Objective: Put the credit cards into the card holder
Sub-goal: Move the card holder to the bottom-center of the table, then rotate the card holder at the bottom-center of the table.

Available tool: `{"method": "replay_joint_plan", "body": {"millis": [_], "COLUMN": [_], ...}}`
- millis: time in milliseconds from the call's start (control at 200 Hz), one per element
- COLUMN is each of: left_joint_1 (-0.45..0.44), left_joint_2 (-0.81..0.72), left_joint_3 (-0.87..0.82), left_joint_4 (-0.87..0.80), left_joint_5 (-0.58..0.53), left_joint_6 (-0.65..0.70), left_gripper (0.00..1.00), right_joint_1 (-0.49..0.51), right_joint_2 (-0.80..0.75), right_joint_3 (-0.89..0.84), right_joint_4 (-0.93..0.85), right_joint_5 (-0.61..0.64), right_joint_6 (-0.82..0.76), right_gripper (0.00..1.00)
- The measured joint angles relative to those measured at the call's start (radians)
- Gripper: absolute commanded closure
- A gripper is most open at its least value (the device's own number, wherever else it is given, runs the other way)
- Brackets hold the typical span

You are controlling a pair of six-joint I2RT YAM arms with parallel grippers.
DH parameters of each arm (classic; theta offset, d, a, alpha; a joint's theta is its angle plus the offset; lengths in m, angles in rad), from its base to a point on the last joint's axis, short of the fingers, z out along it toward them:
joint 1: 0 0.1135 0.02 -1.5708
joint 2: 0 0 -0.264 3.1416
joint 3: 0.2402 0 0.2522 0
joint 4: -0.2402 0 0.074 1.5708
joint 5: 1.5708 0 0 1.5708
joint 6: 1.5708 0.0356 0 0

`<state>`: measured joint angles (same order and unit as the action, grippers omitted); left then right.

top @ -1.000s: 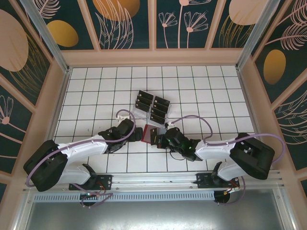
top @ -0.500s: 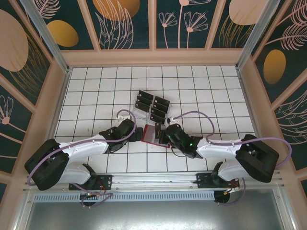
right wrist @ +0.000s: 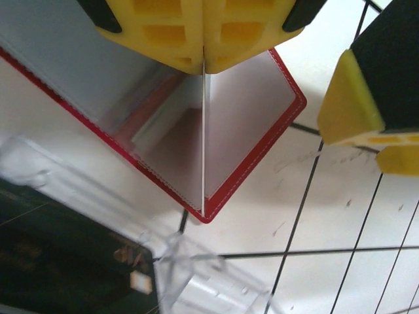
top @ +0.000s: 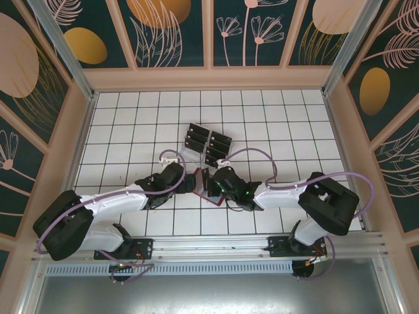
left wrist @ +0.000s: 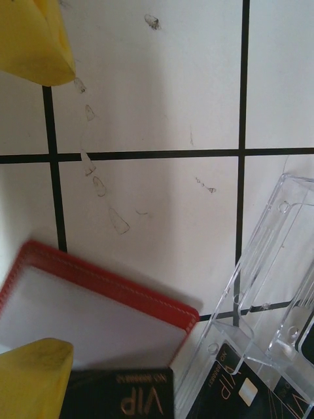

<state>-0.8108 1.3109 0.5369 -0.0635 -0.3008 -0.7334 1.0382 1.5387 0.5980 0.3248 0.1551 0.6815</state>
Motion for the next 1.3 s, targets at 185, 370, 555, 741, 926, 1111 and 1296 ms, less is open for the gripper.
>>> {"method": "replay_joint_plan", "body": {"millis": [185, 370, 555, 741, 926, 1111, 1296], "left_joint_1": [0.000, 0.000, 0.000, -0.002, -0.005, -0.005, -0.005], "left_joint_2": [-0.001, -0.001, -0.001, -0.019, -0.020, -0.020, -0.020], "left_joint_3": [0.000, 0.000, 0.000, 0.000, 0.000, 0.000, 0.000], "left_joint_4": [0.000, 0.000, 0.000, -0.001, -0.012, -0.011, -0.011], "left_joint_5": [-0.001, -0.003, -0.005, -0.015, -0.016, -0.023, -0.023], "left_joint_6": [0.000, 0.001, 0.000, 0.001, 0.005, 0.005, 0.005], "left_gripper": [0.01, 0.01, 0.01, 0.02, 0.01, 0.01, 0.02], "right_joint_1": [0.037, 0.058, 0.064, 0.089, 0.137, 0.173, 0.174], "right_joint_2": [0.026, 0.026, -0.026, -0.101, -0.124, -0.140, -0.197], "right_joint_3": [0.015, 0.027, 0.033, 0.022, -0.021, -0.080, -0.117], "right_joint_4": [0.023, 0.014, -0.024, -0.045, -0.052, -0.089, -0.144], "right_joint_5": [-0.037, -0.060, -0.071, -0.051, -0.025, -0.021, 0.021], "right_joint_6": [-0.004, -0.019, -0.021, 0.008, 0.050, 0.077, 0.083], "right_gripper": [1.00, 1.00, 1.00, 1.00, 1.00, 1.00, 1.00]}}
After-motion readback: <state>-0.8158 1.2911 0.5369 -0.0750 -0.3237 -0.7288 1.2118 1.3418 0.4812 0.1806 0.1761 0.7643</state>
